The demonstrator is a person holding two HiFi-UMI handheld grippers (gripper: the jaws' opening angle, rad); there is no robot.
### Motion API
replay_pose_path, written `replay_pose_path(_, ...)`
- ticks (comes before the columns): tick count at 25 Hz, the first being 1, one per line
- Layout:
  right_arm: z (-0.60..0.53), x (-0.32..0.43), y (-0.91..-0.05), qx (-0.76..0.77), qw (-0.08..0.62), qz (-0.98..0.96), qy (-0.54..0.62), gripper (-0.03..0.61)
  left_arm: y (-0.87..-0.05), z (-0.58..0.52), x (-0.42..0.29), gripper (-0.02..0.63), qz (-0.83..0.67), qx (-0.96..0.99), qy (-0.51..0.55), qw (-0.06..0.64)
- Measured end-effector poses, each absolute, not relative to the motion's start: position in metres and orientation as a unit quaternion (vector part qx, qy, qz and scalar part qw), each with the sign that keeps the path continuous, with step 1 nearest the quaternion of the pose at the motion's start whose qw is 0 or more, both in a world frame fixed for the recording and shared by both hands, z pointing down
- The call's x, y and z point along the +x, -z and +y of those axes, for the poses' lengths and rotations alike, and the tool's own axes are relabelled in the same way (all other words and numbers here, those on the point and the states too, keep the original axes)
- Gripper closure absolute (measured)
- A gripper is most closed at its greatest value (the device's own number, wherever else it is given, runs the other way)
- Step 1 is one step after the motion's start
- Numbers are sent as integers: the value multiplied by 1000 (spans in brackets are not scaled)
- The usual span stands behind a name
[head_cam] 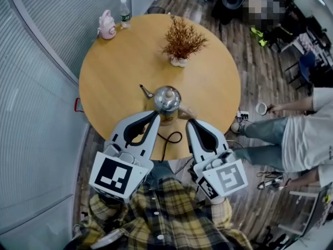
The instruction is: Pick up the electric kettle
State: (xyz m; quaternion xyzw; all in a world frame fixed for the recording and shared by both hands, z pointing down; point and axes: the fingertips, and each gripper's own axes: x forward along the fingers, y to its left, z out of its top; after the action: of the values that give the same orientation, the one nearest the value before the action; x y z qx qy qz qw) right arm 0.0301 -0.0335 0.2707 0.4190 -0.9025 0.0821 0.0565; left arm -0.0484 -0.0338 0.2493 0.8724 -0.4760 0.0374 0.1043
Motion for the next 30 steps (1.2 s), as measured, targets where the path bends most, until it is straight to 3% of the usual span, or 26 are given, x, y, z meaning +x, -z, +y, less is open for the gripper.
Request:
replay_pose_path(12, -131, 44, -264, 408, 62, -908, -71, 546, -246, -128, -34, 612, -490, 865, -43, 99)
replay_pose_path(30, -149, 50, -272, 469, 72, -878, -70, 545, -253, -152, -31, 612, -448, 887, -51, 104)
